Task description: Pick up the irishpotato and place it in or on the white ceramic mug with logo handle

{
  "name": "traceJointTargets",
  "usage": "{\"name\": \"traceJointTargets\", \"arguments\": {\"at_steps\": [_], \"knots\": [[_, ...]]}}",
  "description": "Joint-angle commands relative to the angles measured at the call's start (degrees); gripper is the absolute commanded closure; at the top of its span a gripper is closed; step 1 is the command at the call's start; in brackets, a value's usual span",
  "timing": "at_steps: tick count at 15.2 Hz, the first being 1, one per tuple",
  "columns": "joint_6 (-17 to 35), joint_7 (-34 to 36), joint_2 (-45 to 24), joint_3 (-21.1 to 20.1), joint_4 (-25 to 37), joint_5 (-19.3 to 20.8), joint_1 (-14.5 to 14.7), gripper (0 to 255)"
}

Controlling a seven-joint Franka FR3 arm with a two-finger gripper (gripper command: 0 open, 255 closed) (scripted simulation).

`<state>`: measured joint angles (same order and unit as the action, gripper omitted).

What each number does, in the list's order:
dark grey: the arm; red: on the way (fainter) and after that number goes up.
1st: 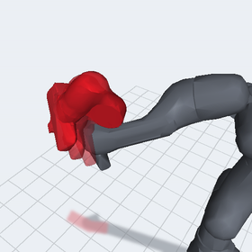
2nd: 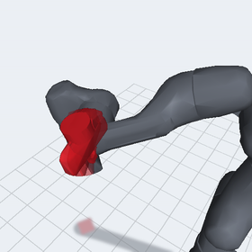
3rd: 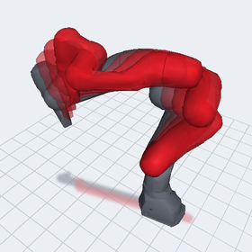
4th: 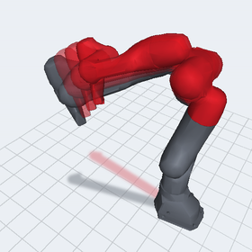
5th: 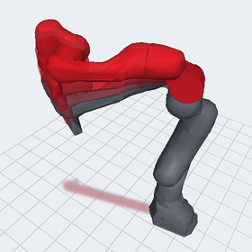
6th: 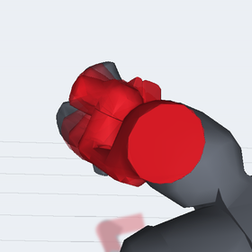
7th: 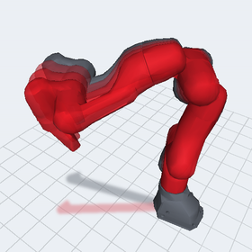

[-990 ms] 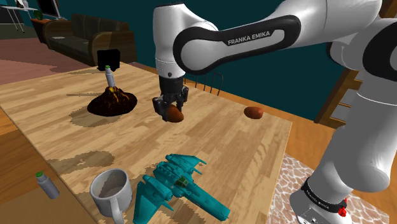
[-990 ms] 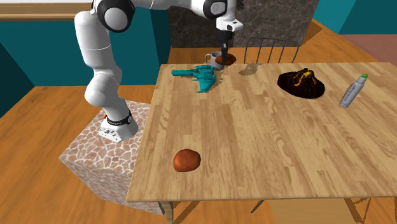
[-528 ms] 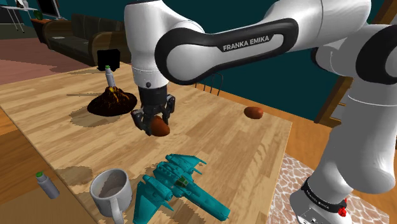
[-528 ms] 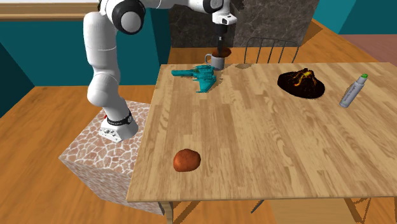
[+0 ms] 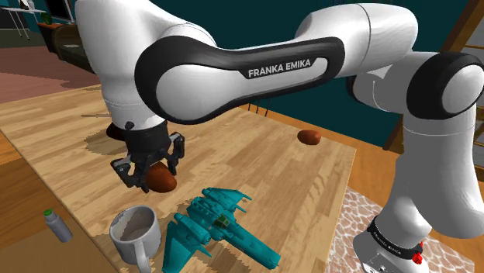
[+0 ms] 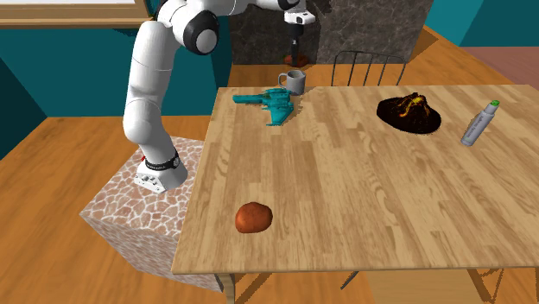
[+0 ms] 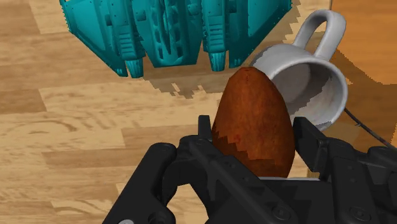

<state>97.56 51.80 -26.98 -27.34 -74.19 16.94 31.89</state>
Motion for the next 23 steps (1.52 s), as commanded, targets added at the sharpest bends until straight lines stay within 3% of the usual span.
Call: {"name": "traceJointTargets", "arguments": {"at_steps": [1,5,18,23], "knots": [[-2.2,2.0,-3.7,0.0,5.5,1.4,3.1,255],[-9.1,4.8,-13.9,0.8,22.4,4.7,11.4,255],[2.2,6.8,-12.2,0.7,8.6,4.5,8.4,255],[2.2,6.8,-12.2,0.7,8.6,4.5,8.4,255]]}}
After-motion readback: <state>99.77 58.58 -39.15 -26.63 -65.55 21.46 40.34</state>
